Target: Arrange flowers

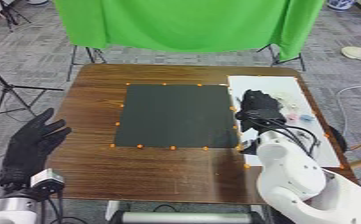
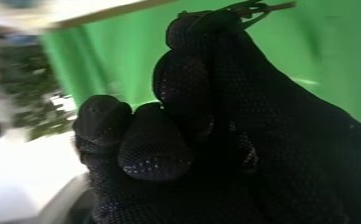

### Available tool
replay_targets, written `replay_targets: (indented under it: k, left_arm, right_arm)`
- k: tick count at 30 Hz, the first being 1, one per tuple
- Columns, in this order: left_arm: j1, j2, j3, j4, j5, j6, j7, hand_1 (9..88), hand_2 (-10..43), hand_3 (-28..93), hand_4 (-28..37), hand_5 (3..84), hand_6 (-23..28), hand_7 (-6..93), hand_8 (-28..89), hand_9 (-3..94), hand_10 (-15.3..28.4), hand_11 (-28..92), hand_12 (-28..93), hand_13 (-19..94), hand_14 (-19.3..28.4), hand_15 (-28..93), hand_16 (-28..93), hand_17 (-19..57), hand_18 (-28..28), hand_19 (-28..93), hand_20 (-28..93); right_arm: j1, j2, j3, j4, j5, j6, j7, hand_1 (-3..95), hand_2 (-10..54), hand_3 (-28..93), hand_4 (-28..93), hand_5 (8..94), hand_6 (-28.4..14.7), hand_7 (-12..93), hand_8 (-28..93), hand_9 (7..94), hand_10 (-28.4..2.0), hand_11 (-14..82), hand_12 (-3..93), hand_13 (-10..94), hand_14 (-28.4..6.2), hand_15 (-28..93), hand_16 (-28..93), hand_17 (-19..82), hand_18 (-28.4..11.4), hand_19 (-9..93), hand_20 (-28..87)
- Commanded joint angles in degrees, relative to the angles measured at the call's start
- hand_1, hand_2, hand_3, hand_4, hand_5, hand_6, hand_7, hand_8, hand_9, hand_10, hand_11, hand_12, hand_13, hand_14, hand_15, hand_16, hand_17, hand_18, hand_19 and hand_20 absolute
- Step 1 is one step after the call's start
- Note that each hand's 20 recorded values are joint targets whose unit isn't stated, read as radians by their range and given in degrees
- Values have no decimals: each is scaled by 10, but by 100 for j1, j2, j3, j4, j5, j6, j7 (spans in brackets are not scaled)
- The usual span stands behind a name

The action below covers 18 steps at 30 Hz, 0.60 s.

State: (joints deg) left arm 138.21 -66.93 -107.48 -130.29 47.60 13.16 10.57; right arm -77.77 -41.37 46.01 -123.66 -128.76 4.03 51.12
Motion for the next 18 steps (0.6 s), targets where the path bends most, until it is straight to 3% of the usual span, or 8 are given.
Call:
replay_targets:
  k: [1,11,17,18]
  left_arm:
    - [185,-56,-241,-89,16,130,-118,236,44,811,-220,353,89,152,-102,358,203,296,98,260,267,530,-96,-114,234,560,26]
    - [-57,28,-209,-23,68,39,-296,237,45,809,-220,352,88,153,-103,358,203,297,98,259,267,530,-96,-115,236,560,26]
    - [-425,13,-42,147,127,-83,-400,237,44,810,-219,351,87,154,-104,356,203,296,98,259,267,530,-95,-115,236,560,26]
    - [-380,61,21,122,82,13,-323,237,44,810,-219,351,87,153,-104,356,203,296,98,259,267,529,-95,-115,236,560,26]
  right_arm:
    - [1493,-1405,-801,508,111,-349,-613,493,-72,889,-283,825,-29,327,228,784,-126,553,368,770,-90,905,197,336,-284,932,522]
    - [2053,-2744,-1529,1486,207,-682,-971,490,-70,890,-283,825,-30,326,228,783,-126,555,368,769,-91,907,198,334,-284,932,521]
    - [2189,-3205,-1914,2028,448,-733,-824,488,-70,892,-283,825,-29,326,228,783,-126,557,368,768,-92,908,198,332,-284,932,521]
    - [1620,-3581,-1361,2108,23,-1276,-1175,488,-70,892,-283,825,-30,327,227,782,-126,558,368,768,-92,908,198,332,-284,932,521]
